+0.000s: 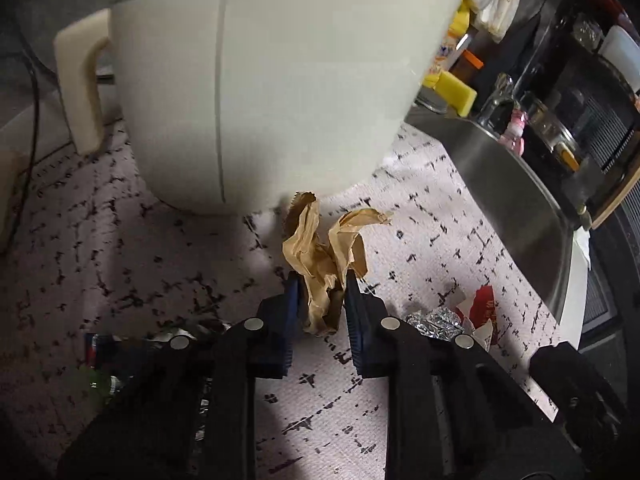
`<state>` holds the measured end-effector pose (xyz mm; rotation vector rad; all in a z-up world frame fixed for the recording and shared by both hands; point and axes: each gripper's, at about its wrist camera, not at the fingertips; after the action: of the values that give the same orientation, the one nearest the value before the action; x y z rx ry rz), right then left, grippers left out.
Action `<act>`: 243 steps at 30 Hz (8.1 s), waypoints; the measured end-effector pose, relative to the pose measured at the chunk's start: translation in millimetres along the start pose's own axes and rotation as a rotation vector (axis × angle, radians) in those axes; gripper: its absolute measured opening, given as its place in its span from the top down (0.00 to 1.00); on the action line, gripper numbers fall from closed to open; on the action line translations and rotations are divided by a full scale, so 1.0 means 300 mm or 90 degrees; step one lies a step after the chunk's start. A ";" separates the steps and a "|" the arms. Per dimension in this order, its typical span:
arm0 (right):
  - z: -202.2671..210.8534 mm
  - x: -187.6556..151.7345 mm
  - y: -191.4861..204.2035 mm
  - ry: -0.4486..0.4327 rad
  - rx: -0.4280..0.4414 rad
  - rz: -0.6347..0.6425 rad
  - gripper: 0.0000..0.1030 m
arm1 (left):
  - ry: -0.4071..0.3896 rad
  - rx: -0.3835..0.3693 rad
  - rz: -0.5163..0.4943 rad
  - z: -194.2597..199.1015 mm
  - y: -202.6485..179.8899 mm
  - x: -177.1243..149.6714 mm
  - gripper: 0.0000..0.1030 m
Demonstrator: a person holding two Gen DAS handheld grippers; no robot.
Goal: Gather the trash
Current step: 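Close the left tool on the brown crumpled paper, then grasp the red carton piece with the right tool while the left tool lifts the brown paper, then carry the brown paper and red carton piece over the trash bin, then open the right tool then the left tool to drop both into the bin, then move both tools back to the foil trash on the counter, then close the left tool on the foil snack wrapper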
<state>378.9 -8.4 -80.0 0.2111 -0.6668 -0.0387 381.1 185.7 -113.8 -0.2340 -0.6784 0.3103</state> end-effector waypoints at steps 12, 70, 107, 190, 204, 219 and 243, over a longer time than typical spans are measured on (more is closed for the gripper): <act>-0.115 0.021 0.041 0.022 0.021 0.015 0.17 | -0.016 0.020 0.024 0.032 0.068 0.011 0.79; 0.538 -0.329 0.071 -0.075 0.112 0.060 0.87 | -0.129 0.040 0.011 0.676 0.011 -0.334 0.79; 0.793 -0.514 -0.864 -0.126 -0.182 -0.247 0.87 | 0.042 -0.229 -0.269 0.373 -0.941 -0.657 0.79; 0.702 -0.443 -0.896 -0.118 -0.202 -0.268 0.34 | 0.032 -0.202 -0.232 0.282 -0.840 -0.535 0.17; 0.603 -0.306 -0.548 -0.125 -0.111 -0.162 0.08 | -0.046 -0.101 -0.129 0.395 -0.455 -0.342 0.06; 0.458 -0.247 -0.228 -0.105 -0.066 -0.100 0.08 | -0.068 -0.011 -0.032 0.402 -0.050 -0.218 0.06; 0.156 -0.108 0.039 -0.019 0.006 0.012 0.08 | 0.004 0.090 0.058 0.169 0.169 -0.137 0.06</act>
<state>324.1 -2.0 -61.6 0.2141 -0.6988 -0.0200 307.6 223.8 -115.0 -0.1318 -0.6379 0.4429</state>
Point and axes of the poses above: each gripper's, at about its wrist camera, not at the fingertips, and z roughly against the way its jaws point, y to its left, x to its top, and after that the axes turned 5 degrees about -x, right-handed
